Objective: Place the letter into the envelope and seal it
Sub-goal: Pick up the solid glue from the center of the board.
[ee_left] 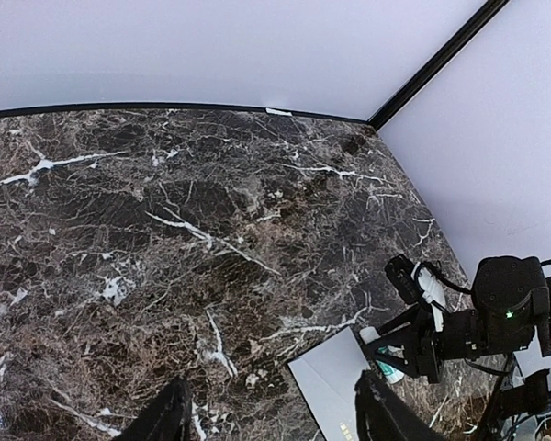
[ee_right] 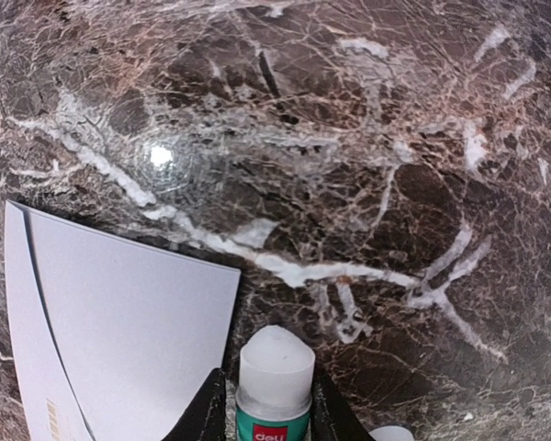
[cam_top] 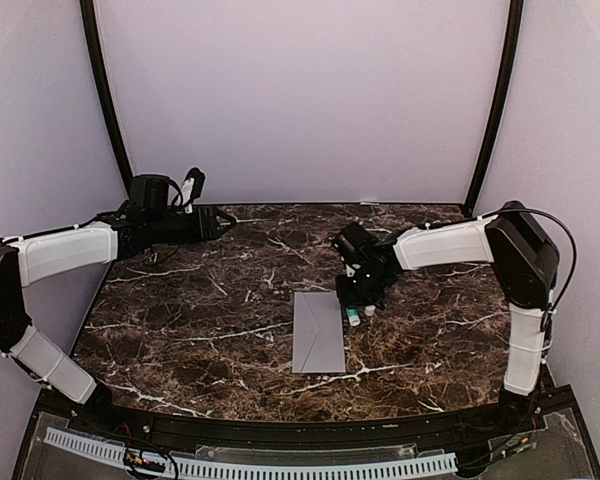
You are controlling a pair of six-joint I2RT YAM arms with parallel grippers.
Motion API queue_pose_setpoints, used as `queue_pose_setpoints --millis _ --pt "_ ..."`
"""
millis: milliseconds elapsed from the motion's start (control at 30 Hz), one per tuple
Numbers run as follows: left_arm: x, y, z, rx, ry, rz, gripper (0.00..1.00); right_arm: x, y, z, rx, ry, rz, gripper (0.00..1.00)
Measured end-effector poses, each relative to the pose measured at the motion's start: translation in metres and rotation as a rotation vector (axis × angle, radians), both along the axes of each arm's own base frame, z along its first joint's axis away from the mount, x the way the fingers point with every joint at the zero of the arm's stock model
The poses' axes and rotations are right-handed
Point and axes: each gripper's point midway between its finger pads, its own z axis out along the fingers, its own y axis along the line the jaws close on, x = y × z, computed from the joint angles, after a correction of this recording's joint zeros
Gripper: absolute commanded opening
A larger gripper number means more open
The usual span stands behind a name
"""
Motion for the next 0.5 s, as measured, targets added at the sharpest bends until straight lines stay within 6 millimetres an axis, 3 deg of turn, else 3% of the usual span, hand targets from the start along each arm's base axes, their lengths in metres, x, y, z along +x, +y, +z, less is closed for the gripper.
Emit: queue_pose_setpoints --millis 133,367,433,500 --pt "0.0 0.0 -0.001 0.0 0.001 -0.001 0.6 0.002 0.002 0.0 0.004 -0.006 0.001 0.13" --pt "-0.004 -0.001 0.004 -0.022 -0.009 -0.009 0.59 0.005 0.004 0.005 0.035 -0.024 -0.01 0.11" --pt "-0.009 -0.004 0.013 -0.052 -0.02 -0.02 0.59 0.004 0.004 0.016 0.072 -0.043 -0.007 0.11" --pt "-0.015 -0.011 0.025 -0.091 -0.034 -0.039 0.59 0.005 0.008 0.041 0.144 -0.088 0.004 0.12"
